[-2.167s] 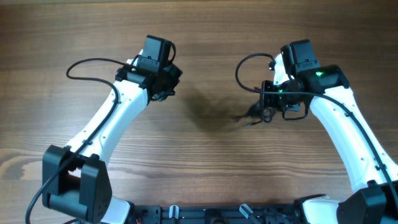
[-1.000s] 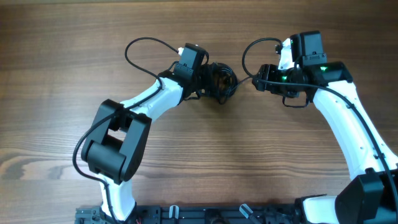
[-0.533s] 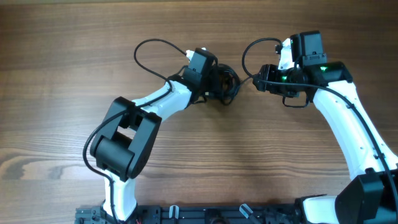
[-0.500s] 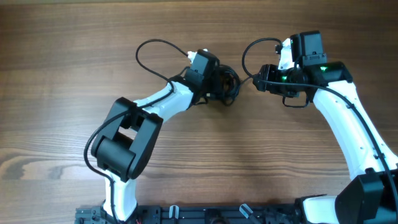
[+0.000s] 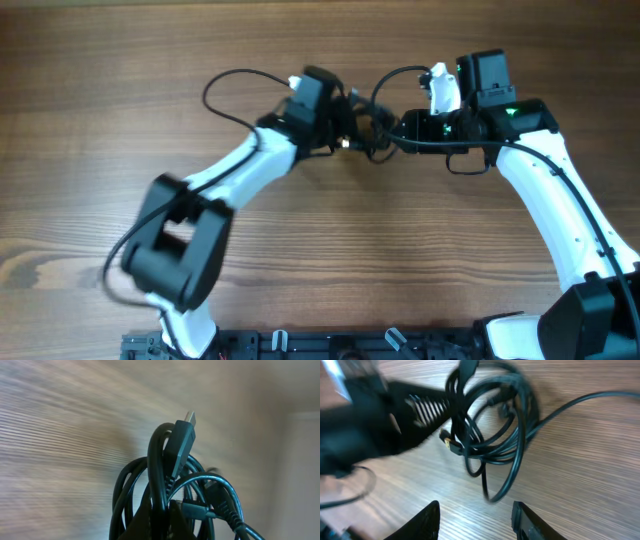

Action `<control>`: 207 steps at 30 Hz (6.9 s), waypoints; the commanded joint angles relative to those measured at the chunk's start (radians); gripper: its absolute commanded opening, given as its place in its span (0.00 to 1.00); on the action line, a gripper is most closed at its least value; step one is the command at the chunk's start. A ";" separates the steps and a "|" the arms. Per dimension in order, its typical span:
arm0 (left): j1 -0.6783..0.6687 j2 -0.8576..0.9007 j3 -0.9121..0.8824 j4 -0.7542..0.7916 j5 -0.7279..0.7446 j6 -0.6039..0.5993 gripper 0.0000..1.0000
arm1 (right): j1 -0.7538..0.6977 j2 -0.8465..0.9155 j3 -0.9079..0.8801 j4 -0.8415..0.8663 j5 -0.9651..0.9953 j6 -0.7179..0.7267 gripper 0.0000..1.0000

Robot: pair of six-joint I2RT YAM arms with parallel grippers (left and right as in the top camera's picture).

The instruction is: Untangle cables

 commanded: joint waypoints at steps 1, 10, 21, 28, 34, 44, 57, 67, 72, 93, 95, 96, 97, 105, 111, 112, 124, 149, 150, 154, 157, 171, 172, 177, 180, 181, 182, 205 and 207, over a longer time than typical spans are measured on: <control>0.074 -0.131 0.010 0.007 0.285 -0.140 0.04 | 0.013 0.011 0.076 -0.002 -0.069 0.030 0.45; 0.161 -0.149 0.010 -0.029 0.508 -0.325 0.04 | 0.017 0.011 0.199 -0.005 -0.158 0.112 0.40; 0.169 -0.149 0.010 0.031 0.599 -0.478 0.04 | 0.040 0.011 0.198 0.016 -0.095 0.280 0.26; 0.169 -0.149 0.010 0.021 0.407 0.023 0.04 | 0.021 0.011 0.198 0.019 0.052 0.234 0.35; 0.169 -0.149 0.010 0.008 0.198 0.162 0.04 | -0.032 0.011 0.206 0.013 -0.180 0.057 0.55; 0.169 -0.149 0.010 -0.049 0.346 -0.402 0.04 | 0.133 0.042 0.207 0.128 -0.133 0.056 0.57; 0.170 -0.149 0.010 -0.116 0.369 -0.650 0.04 | 0.220 0.133 0.207 0.138 -0.010 -0.079 0.29; 0.234 -0.149 0.010 -0.099 0.227 -0.682 0.04 | 0.219 -0.045 0.209 0.035 -0.078 0.096 0.04; 0.296 -0.149 0.010 0.085 0.336 -0.682 0.04 | 0.219 -0.043 0.207 -0.163 0.156 0.222 0.04; 0.311 -0.149 0.010 0.345 0.523 -0.882 0.04 | 0.200 0.053 0.333 -0.204 0.049 0.002 0.59; 0.289 -0.149 0.010 0.329 0.530 -0.776 0.04 | 0.200 0.021 0.354 -0.130 0.049 0.002 0.59; 0.274 -0.149 0.010 0.325 0.531 -0.743 0.04 | 0.200 0.013 0.354 -0.096 0.050 -0.010 0.59; 0.263 -0.149 0.010 0.315 0.531 -0.727 0.04 | 0.200 0.012 0.354 -0.071 0.049 -0.034 0.59; 0.211 -0.149 0.010 0.214 0.595 -0.804 0.04 | 0.200 0.022 0.354 0.036 0.294 -0.252 0.58; 0.206 -0.149 0.010 0.287 0.689 -1.168 0.04 | 0.202 0.027 0.351 0.021 0.248 -0.348 0.50; 0.206 -0.149 0.010 0.302 0.700 -1.191 0.04 | 0.202 0.031 0.351 0.018 0.247 -0.357 0.49; 0.259 -0.149 0.010 0.398 0.710 -1.284 0.04 | 0.203 0.155 0.344 0.011 0.214 -0.279 0.18; 0.491 -0.149 0.010 -0.276 0.393 -0.153 0.04 | 0.203 0.146 0.344 -0.354 0.536 0.347 0.04; 0.491 -0.149 0.010 -0.299 0.360 -0.129 0.04 | 0.203 0.146 0.344 -0.386 0.650 0.393 0.04; 0.520 -0.149 0.010 -0.360 0.225 0.065 0.04 | 0.204 0.147 0.344 -0.338 0.574 0.178 0.04; 0.534 -0.149 0.010 -0.396 0.275 0.155 0.04 | 0.204 0.159 0.344 -0.249 0.201 -0.109 0.04; 0.322 -0.149 0.008 -0.550 0.329 -0.108 0.04 | 0.251 0.186 0.346 -0.214 -0.085 -0.183 0.61; 0.324 -0.149 0.008 -0.518 0.329 -0.144 0.04 | 0.269 0.186 0.345 -0.213 -0.060 -0.186 0.61; 0.364 -0.149 0.008 -0.385 0.555 0.017 0.04 | 0.293 0.186 0.345 -0.184 0.066 -0.154 0.59; 0.391 -0.149 0.023 -0.350 0.674 0.166 0.33 | 0.291 0.183 0.363 -0.179 0.023 -0.151 0.62; 0.399 -0.149 0.031 -0.351 0.678 0.219 0.53 | 0.291 0.178 0.388 -0.193 0.025 -0.159 0.67; 0.404 -0.150 0.035 -0.350 0.676 0.252 0.68 | 0.291 0.174 0.396 -0.195 0.029 -0.159 0.70; 0.008 -0.024 0.136 -0.714 -0.092 -0.403 0.41 | 0.035 0.147 0.407 -0.226 0.174 -0.080 0.94; -0.022 -0.002 0.136 -0.715 -0.099 -0.423 0.41 | 0.035 0.147 0.406 -0.237 0.174 -0.084 0.94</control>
